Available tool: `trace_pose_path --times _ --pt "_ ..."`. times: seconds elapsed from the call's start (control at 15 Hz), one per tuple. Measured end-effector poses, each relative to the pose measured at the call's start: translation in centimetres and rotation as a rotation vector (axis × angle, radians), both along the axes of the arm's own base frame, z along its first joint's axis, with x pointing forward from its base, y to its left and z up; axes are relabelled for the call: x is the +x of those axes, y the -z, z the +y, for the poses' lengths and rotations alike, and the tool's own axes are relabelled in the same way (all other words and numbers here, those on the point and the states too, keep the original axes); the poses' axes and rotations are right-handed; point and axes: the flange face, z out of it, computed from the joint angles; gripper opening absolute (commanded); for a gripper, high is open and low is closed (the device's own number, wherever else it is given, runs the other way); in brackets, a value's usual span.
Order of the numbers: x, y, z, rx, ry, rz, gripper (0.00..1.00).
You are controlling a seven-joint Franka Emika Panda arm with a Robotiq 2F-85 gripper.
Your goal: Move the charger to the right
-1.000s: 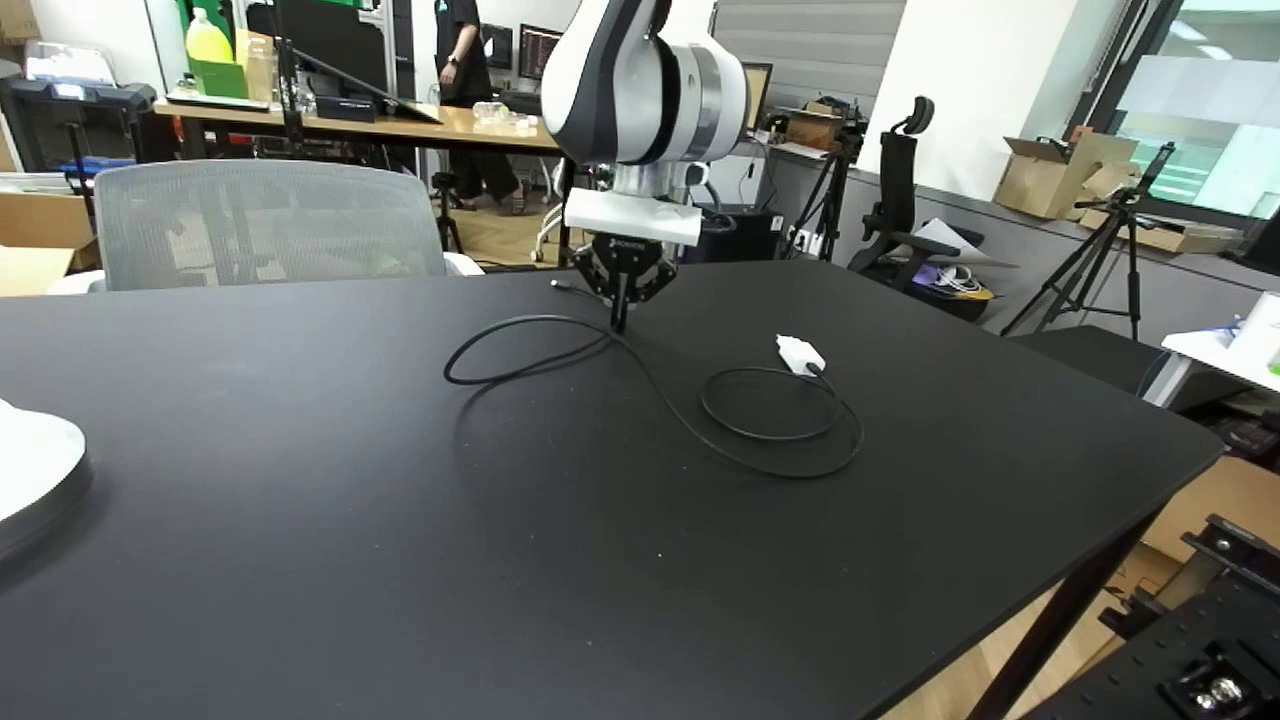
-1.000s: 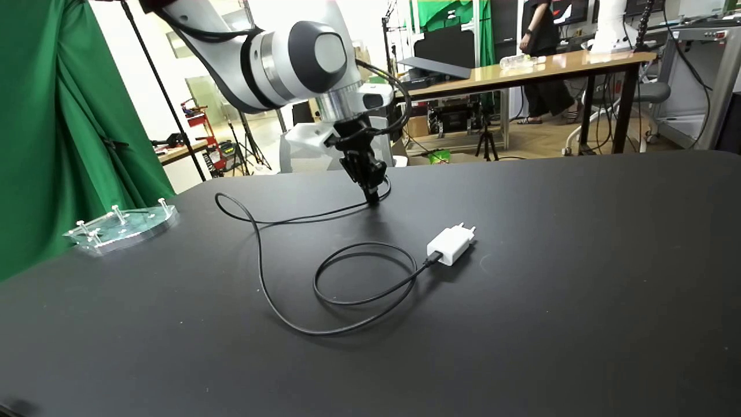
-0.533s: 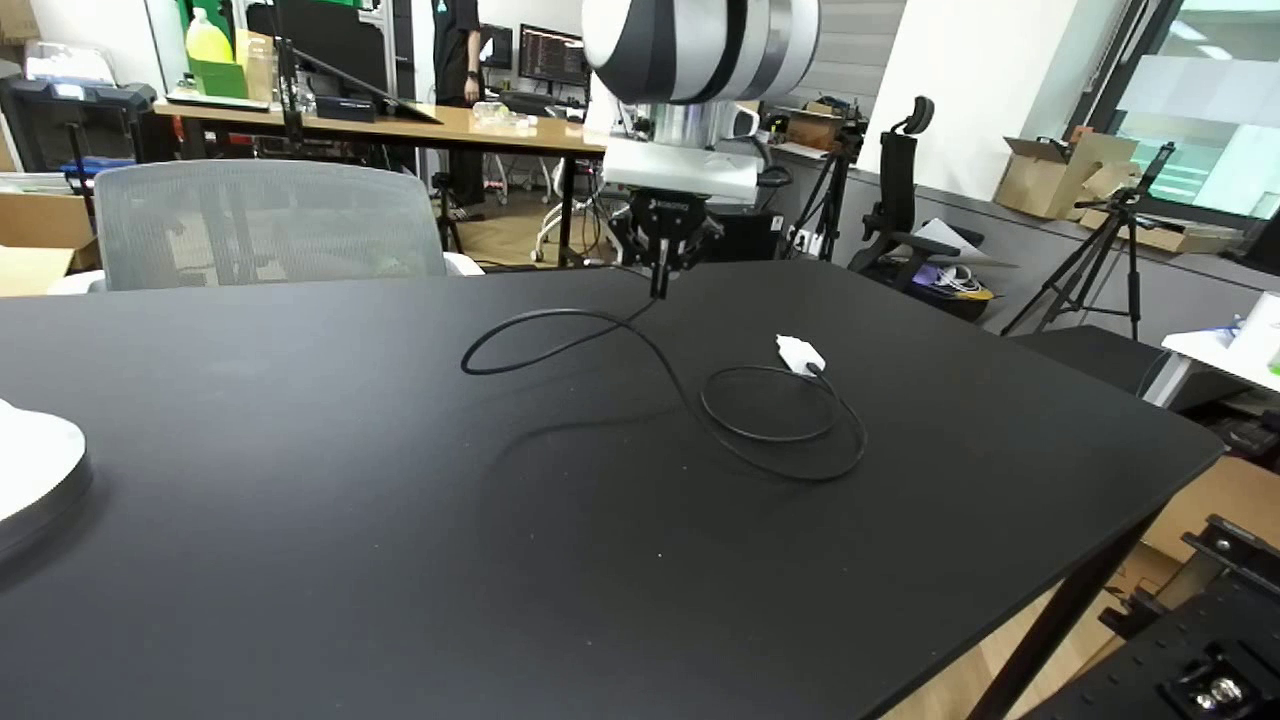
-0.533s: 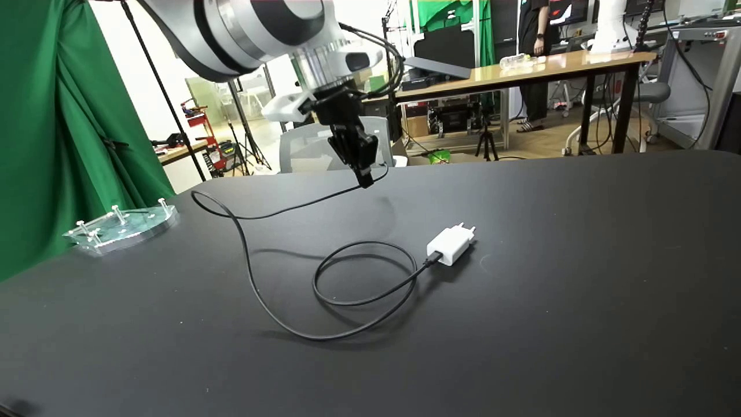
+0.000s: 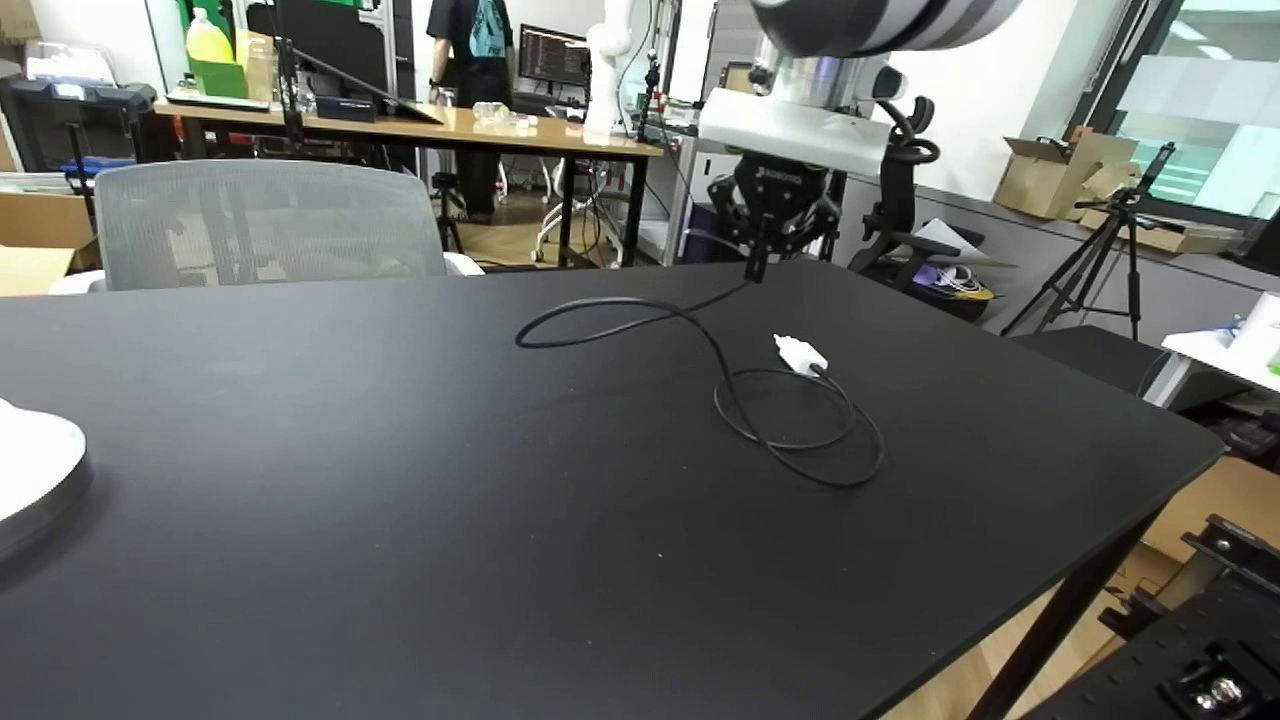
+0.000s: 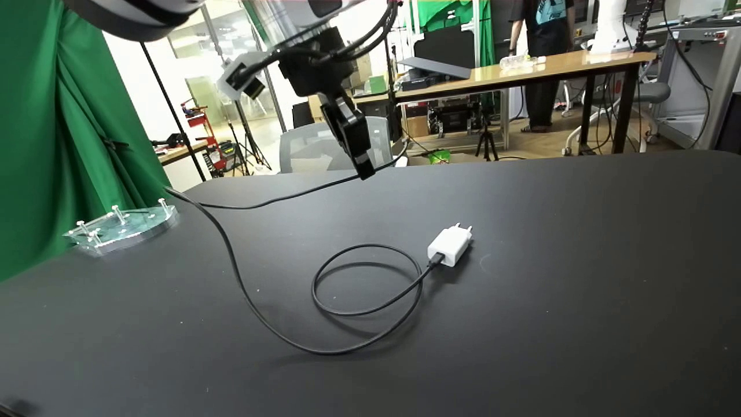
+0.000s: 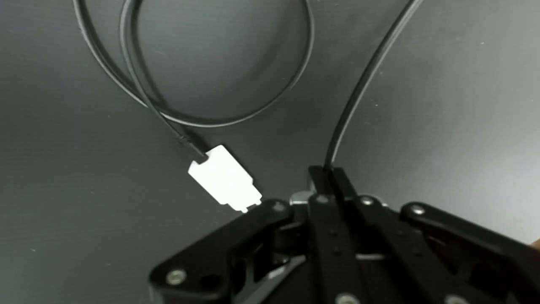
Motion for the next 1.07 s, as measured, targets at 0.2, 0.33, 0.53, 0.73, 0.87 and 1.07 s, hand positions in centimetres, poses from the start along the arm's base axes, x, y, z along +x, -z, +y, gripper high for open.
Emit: trace_pose_path --times 0.2,0.33,0.53,0.73,0.87,1.07 --pt "-4.1 0.1 -3.9 0.035 0.139 -0.032 0.01" --pt "-6.4 0.6 -6.5 0.056 0.230 -0.050 0.01" --pt "-9.2 1.8 -9.2 0.095 0.376 -0.054 0.01" --pt "-10.4 2.4 -10.3 0.125 0.464 -0.047 0.01" --pt "-10.5 2.5 -10.4 0.143 0.494 -0.049 0.01" --pt "-10.2 2.5 -10.1 0.190 0.526 -0.052 0.01"
